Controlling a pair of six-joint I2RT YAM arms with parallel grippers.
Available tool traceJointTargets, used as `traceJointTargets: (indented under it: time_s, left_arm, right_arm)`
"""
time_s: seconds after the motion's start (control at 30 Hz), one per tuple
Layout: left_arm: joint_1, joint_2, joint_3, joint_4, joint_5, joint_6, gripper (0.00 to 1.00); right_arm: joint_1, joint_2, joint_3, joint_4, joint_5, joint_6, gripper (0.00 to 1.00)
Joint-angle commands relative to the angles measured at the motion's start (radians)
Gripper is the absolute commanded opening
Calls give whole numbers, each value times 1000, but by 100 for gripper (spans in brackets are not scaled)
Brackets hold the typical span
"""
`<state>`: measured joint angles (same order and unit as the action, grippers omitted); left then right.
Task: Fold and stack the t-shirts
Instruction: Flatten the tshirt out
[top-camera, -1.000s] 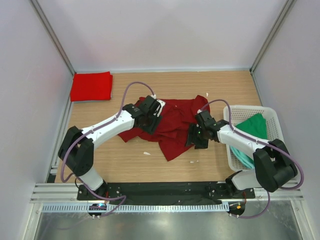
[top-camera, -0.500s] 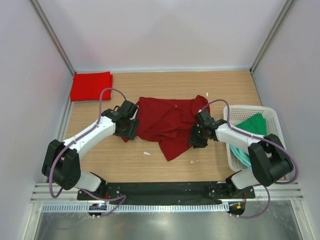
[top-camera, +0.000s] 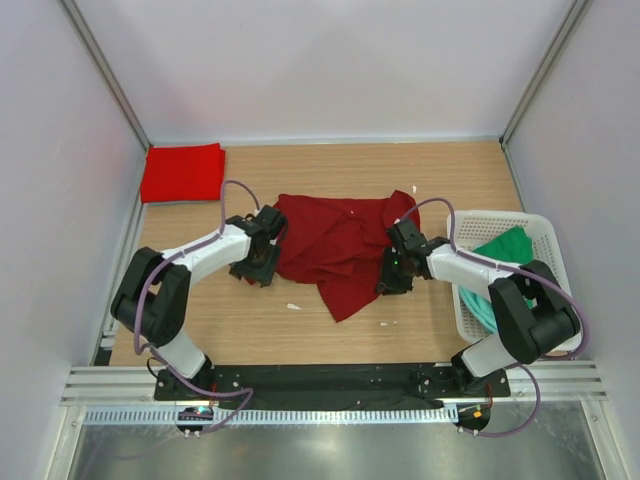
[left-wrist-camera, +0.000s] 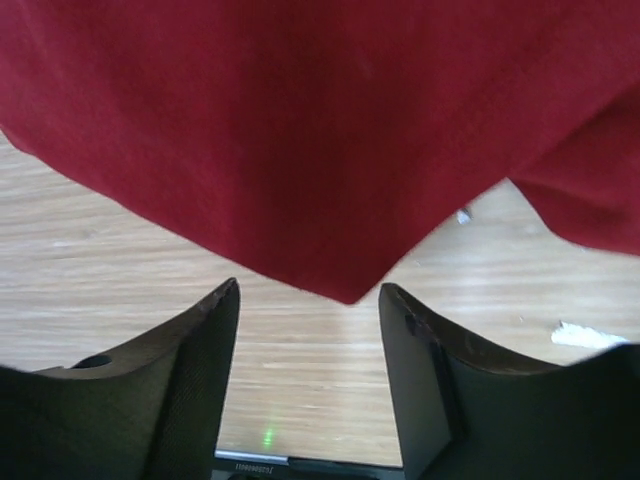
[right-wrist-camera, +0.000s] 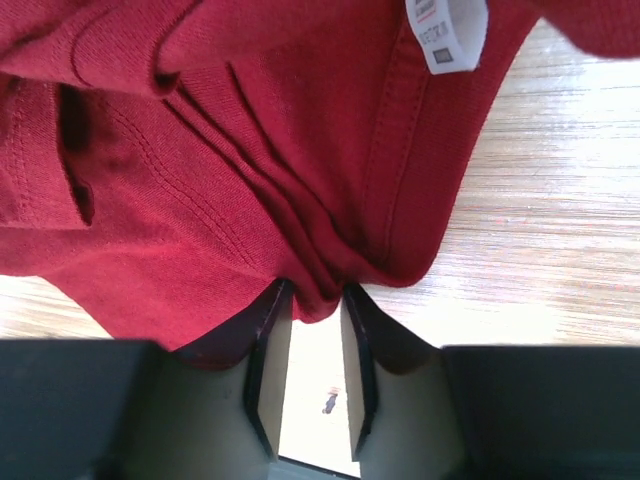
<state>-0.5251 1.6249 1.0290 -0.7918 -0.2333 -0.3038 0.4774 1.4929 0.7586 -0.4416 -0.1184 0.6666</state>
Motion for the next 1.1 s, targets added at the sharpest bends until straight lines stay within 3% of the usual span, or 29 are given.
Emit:
traceJointTargets:
  time_s: [0.0,0.07,0.13,0.23,0.27,0.3,0.4,0.53,0.67,0.87,1.0,1.07]
  left_arm:
    - [-3,32,45,57,-96,-1,58]
    - [-1,41,57,78,-138,15,52]
    - [0,65,75,95,-158,29,48]
    - [16,72,109,92,-179,40,20]
    - [20,66,123,91,-179,40,3]
    - [31,56,134,72,-173,37,0]
    - [46,-20,200,-2,-175,17,0]
    - [60,-166,264,-61,-218,-9,0]
    - [112,-278,365,-72,-264,2,0]
    - [224,-255,601,-73,-219,80,0]
    - [258,-235,623,-72,-160,91,0]
    - [266,-243,558,-78,-152,75,0]
  right_arm:
    - [-6,3,28,27,11,-2,29]
    - [-5,7,31,24,16,-10,26]
    - [-5,15,39,15,31,-16,16]
    - [-5,-2,62,-15,48,-19,5]
    - [-5,-11,80,-28,52,-25,1]
    - [-5,-23,96,-51,62,-30,1]
    - [-5,-85,189,-184,114,-71,1]
    - [-6,-169,336,-383,293,-124,1]
    - [-31,-201,522,-443,443,-180,1]
    - [-43,-186,842,-482,529,-321,1]
    - [-43,-240,915,-462,413,-410,1]
    - [-42,-282,880,-456,176,-438,1]
